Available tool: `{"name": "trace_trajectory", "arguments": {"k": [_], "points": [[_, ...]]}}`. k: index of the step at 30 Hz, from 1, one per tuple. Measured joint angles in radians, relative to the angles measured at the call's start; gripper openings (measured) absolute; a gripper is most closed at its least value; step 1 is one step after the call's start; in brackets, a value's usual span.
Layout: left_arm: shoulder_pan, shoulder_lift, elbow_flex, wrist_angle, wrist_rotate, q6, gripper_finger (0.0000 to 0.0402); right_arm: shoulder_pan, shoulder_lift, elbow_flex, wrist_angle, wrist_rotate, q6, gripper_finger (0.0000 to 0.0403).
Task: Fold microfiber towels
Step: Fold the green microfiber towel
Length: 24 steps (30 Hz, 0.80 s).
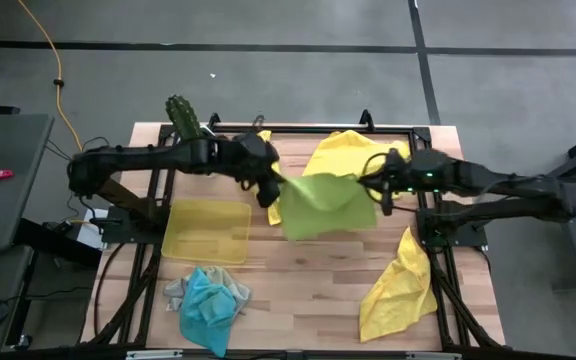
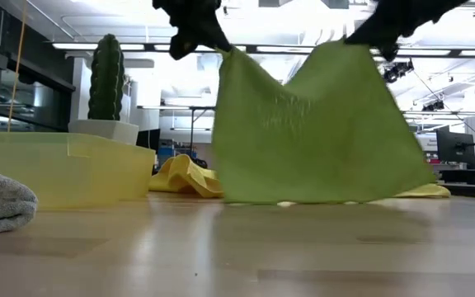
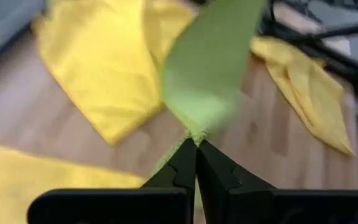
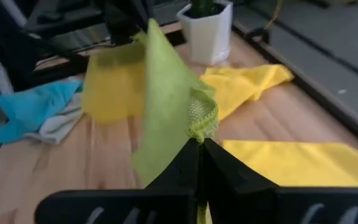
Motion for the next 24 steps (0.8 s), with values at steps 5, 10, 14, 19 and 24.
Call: {"name": "trace_trajectory", "arguments": {"k": [5, 10, 14, 19, 24], "points": [[0.071, -0.012, -0.001, 0.019, -0.005, 0.099, 0.0, 0.039, -0.044, 0.132, -0.162, 0.114, -0.023, 0.0], [0.132, -0.012, -0.001, 0.061, -0.001, 0.174, 0.0, 0.042, -0.044, 0.252, -0.364, 0.188, -0.085, 0.0], [0.16, -0.012, -0.001, 0.096, -0.009, 0.23, 0.0, 0.04, -0.044, 0.277, -0.427, 0.2, -0.138, 0.0], [0.125, -0.012, -0.001, 0.086, -0.014, 0.277, 0.0, 0.05, -0.043, 0.19, -0.445, 0.182, -0.159, 0.0], [0.0, -0.012, -0.001, 0.045, -0.044, 0.244, 0.0, 0.108, -0.043, 0.065, -0.397, 0.154, -0.156, 0.0]]}}
